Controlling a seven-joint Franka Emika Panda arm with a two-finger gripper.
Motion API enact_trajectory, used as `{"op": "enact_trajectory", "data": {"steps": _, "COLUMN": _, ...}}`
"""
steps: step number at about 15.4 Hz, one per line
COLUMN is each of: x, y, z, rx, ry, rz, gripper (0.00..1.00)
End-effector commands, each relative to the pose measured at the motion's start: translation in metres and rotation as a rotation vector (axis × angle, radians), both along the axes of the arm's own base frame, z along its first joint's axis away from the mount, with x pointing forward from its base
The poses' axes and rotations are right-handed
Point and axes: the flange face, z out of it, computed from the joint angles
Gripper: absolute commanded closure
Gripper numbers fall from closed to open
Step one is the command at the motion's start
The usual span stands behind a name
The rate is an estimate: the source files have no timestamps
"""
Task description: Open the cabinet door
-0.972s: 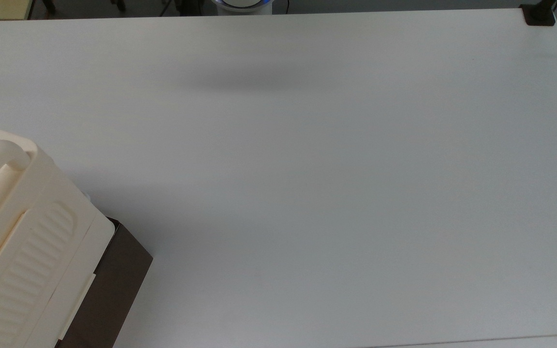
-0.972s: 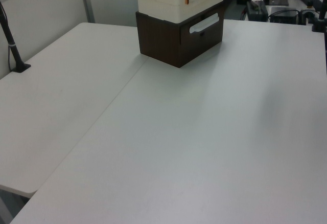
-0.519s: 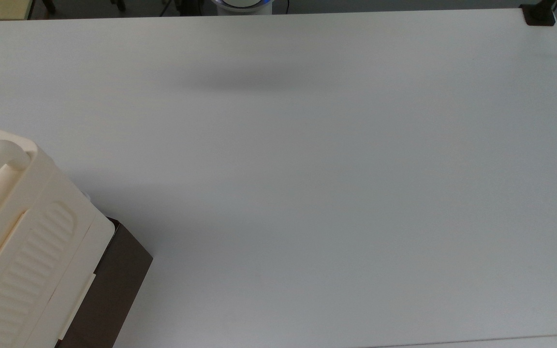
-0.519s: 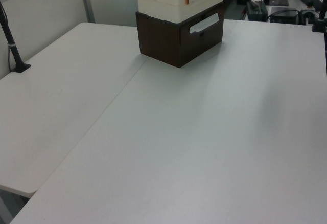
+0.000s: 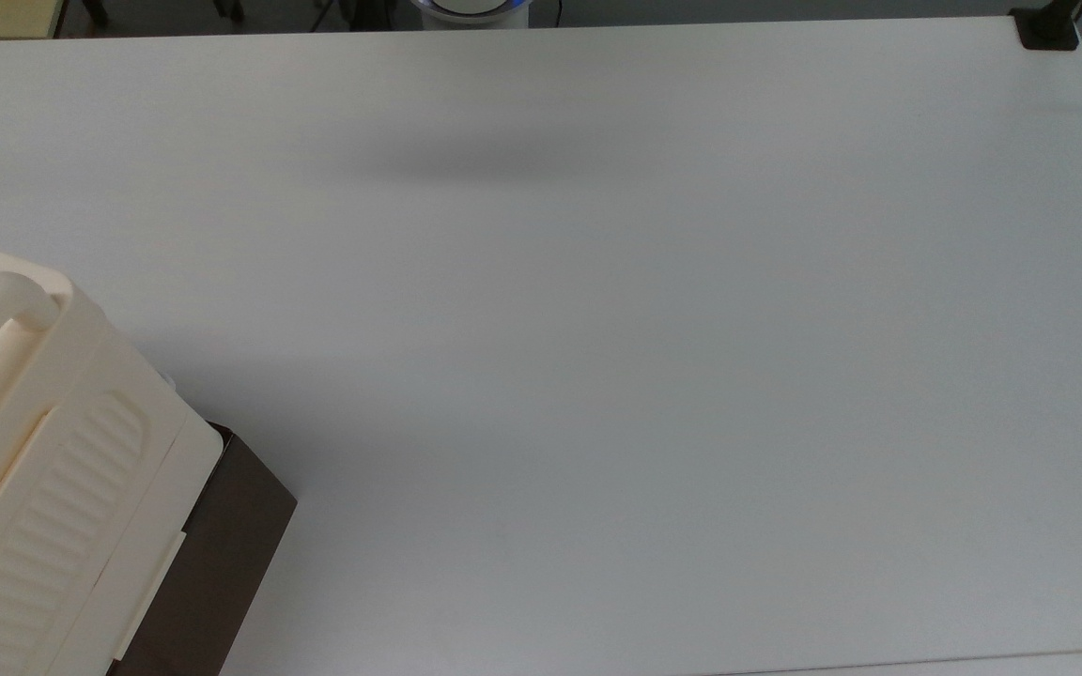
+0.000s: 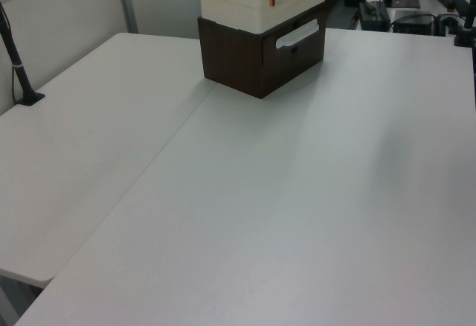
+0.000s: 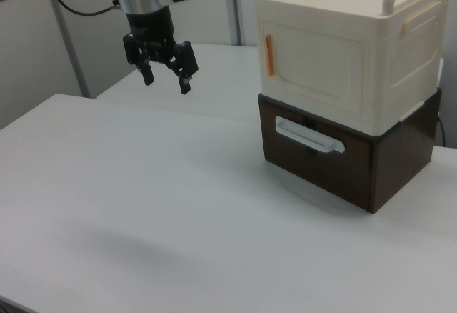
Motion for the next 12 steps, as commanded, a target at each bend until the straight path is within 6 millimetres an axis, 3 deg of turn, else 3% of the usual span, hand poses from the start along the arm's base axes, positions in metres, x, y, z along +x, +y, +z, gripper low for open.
{"op": "enact_trajectory", "data": {"steps": 1, "x": 0.005, "y": 0.005, "z": -0.004, "rx": -0.017, "ry": -0.016, "rz": 0.005, "gripper": 0.00}}
{"op": "enact_trajectory", "data": {"steps": 7, "x": 0.024, "y": 0.002, "z": -0.011, "rx": -0.058, "ry": -0.078, "rz": 0.013, "gripper": 0.00}}
{"op": "enact_trajectory", "data": {"steps": 10, "x": 0.035, "y": -0.002, "z": -0.005, "rx": -0.074, "ry": -0.181, "rz": 0.009, "gripper": 0.00}}
{"op": "enact_trajectory", "data": {"steps": 12, "x": 0.049, "y": -0.006, "z": -0.010, "rx": -0.083, "ry": -0.244, "rz": 0.000, "gripper": 0.07}}
